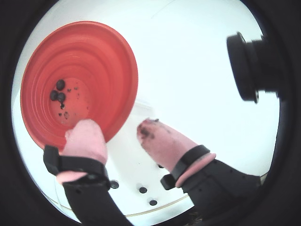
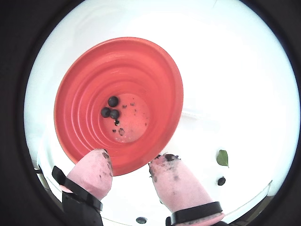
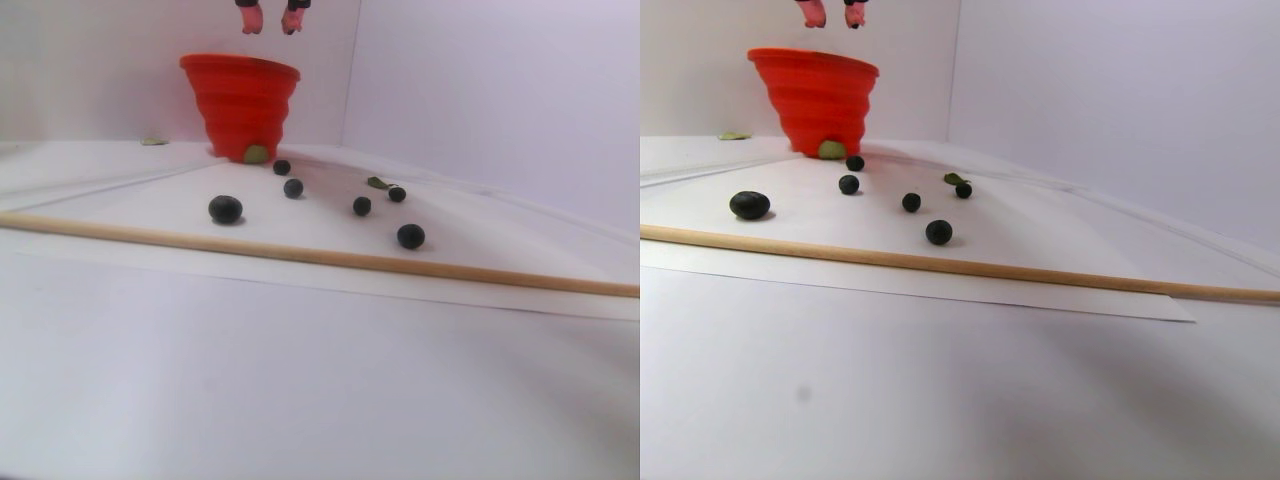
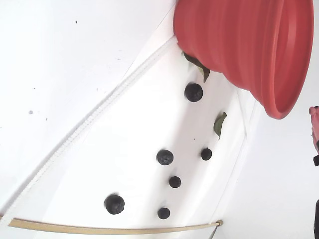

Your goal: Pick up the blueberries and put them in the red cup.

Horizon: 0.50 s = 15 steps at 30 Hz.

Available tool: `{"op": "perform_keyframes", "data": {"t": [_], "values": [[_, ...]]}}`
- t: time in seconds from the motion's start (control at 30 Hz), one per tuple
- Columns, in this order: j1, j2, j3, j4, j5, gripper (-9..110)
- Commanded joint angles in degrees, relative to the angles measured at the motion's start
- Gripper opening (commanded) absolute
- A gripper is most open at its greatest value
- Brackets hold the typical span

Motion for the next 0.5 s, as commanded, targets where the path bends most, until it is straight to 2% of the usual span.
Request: {"op": "perform_keyframes", "data": {"t": [0.0,0.47], "values": [[1.7,6.7,-0.5,1.3,-0.2,16],[3.4,13.8,6.8,7.7,-0.9,15]]}}
